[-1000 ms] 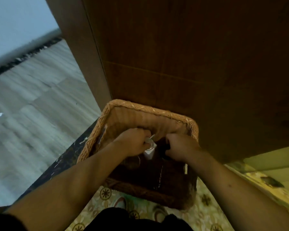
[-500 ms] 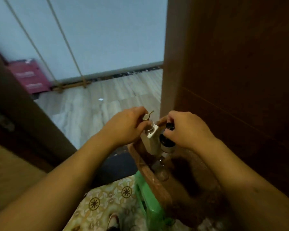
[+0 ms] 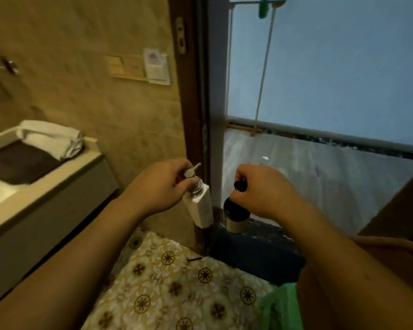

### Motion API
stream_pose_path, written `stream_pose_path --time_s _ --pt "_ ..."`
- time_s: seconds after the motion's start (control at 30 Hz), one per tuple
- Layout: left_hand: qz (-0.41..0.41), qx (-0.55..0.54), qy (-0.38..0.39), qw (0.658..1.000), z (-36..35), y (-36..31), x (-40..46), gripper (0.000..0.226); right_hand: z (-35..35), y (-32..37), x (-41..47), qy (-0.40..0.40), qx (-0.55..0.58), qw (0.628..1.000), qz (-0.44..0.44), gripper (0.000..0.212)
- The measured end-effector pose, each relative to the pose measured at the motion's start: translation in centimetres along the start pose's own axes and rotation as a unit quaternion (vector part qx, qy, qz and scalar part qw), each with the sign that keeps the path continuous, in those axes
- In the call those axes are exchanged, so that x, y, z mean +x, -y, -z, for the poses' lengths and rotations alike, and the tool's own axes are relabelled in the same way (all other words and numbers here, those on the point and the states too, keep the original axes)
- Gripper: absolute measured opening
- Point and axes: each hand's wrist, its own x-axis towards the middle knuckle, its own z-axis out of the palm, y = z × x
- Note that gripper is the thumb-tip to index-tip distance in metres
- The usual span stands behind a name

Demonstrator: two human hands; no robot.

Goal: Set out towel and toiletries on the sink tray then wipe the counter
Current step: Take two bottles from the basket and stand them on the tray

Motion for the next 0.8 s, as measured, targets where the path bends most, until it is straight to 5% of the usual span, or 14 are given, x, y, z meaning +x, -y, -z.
stream_pose_path --time_s 0.5,0.8 --pt "0.266 0.053 -0.054 0.961 15.4 33.9 -19.9 0.025 -19.5 35.7 14.2 0.157 -0.07 0.96 0.22 0.015" --pt "0.338 0.048 -0.076 0.937 21.1 45.8 -22.6 0.022 -26.7 47.9 20.5 0.146 -0.025 0.944 0.295 0.016"
